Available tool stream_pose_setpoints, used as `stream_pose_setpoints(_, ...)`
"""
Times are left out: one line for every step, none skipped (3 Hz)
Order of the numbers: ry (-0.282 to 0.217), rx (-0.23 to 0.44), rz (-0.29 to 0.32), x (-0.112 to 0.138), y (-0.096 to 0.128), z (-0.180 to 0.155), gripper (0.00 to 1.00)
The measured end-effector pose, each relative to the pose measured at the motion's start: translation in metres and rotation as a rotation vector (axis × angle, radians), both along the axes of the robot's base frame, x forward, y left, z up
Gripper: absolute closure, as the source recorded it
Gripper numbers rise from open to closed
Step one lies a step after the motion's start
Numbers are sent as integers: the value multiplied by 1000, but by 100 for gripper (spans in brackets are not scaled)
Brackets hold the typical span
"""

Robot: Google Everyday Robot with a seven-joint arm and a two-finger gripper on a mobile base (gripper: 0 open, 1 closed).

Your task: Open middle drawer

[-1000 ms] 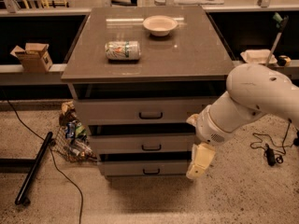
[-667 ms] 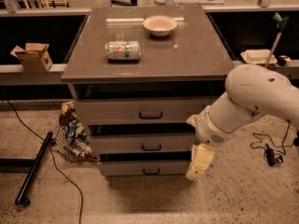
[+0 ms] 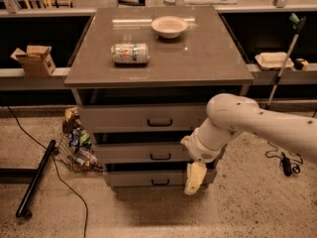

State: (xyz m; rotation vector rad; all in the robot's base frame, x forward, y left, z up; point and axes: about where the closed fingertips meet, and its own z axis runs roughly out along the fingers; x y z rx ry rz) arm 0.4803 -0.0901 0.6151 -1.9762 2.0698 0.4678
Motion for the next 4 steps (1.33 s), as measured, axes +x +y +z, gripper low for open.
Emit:
stream_pose_setpoints(-18,33,9,25,9,-51,0)
stream_pose_setpoints(-40,107,-24,48,15,-96,0)
stream_pose_setpoints(-39,107,-24,47,15,-96,0)
stream_pose_setpoints(-107,75,20,62,14,-116,0)
